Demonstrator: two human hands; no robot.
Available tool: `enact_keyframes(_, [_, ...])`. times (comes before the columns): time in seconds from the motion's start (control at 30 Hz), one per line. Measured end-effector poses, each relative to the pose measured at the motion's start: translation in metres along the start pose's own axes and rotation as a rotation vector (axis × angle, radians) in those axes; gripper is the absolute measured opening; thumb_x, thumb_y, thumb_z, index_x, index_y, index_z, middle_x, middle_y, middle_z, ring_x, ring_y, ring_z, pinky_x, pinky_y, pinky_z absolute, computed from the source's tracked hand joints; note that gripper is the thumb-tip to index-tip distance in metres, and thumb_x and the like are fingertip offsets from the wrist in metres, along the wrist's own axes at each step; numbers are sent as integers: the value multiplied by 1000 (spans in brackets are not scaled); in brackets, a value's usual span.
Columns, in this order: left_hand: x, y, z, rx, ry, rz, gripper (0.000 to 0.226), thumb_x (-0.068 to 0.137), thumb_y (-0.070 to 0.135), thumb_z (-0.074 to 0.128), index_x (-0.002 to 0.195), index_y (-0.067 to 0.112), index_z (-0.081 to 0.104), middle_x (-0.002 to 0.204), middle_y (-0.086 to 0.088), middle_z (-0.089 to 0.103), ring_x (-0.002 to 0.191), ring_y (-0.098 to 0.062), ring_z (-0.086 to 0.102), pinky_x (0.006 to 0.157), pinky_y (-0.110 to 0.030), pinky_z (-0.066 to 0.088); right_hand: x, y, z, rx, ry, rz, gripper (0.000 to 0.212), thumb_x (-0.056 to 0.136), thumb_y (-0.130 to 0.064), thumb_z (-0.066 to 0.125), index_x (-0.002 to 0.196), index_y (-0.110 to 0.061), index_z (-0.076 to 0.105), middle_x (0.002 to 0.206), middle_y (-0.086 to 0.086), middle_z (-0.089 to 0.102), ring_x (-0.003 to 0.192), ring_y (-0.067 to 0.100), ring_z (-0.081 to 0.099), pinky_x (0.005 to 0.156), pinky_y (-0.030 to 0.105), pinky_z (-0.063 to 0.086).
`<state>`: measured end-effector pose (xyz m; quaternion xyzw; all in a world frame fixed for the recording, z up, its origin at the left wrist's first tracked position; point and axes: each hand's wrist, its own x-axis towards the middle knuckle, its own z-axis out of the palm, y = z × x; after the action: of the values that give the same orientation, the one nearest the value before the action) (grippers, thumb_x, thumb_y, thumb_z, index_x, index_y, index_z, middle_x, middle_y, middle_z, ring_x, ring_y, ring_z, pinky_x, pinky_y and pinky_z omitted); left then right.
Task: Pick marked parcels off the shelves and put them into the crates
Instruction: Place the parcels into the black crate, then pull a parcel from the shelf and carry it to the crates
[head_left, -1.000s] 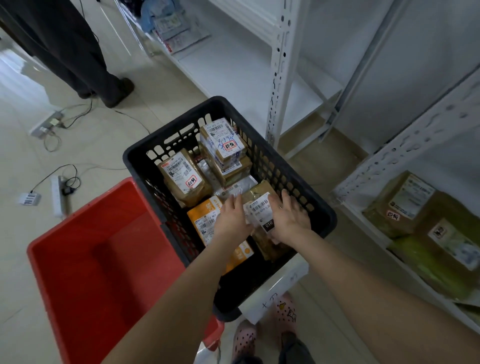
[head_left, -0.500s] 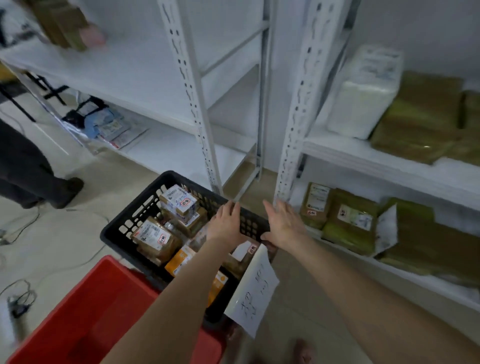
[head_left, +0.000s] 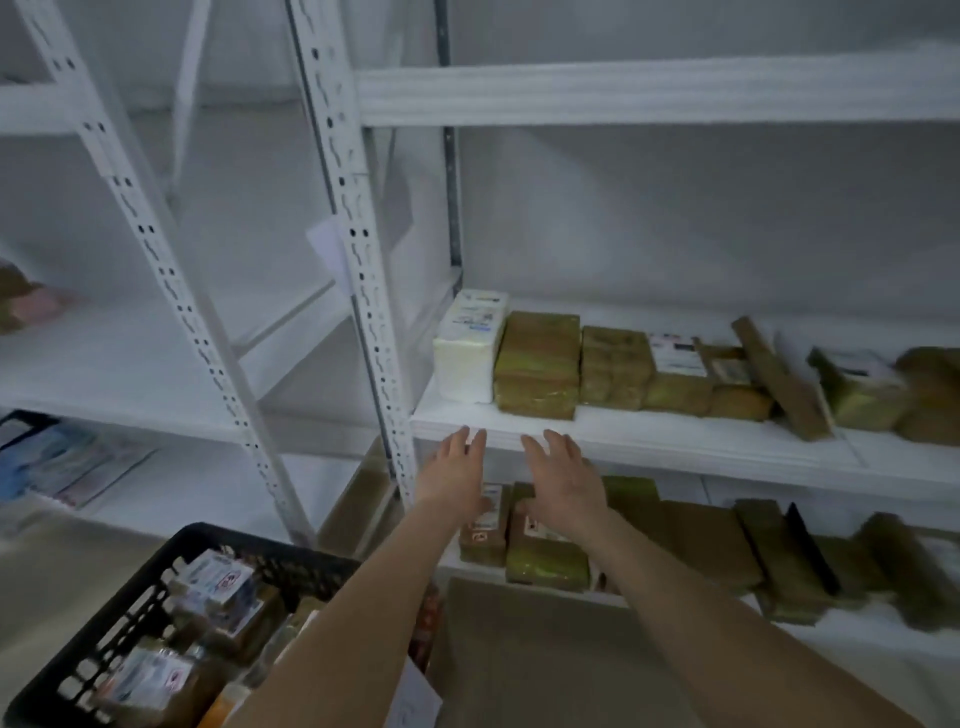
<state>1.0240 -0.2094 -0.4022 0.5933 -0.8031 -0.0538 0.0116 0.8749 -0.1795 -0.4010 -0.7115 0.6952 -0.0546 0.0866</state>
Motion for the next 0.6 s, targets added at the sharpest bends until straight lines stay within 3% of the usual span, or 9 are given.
enact_keyframes(0.17, [1,83,-43,47,88,69,90,84,41,67,150,16,12,155,-9,16,141,-27,24,110,-39,32,-30,63,-62,-24,90,41,87,83,-41,69,151,-22,17,155,10,17,141,30,21,112,40,28])
enact_keyframes(0.4, [-9,186,-85,49,212,130,94,83,39,69,152,20,7,159,-5,9,143,-27,23,110,-42,34,-76,138,-121,-42,237,66,87,81,-42,71,149,-23,20,150,9,27,137,29,28,111,41,30])
enact_keyframes(0.6, [-5,266,-71,10,162,212,97,82,38,70,152,21,6,159,-6,9,143,-28,23,110,-42,35,-107,213,-129,-46,255,136,87,80,-43,71,148,-22,22,150,9,26,139,30,25,111,42,31])
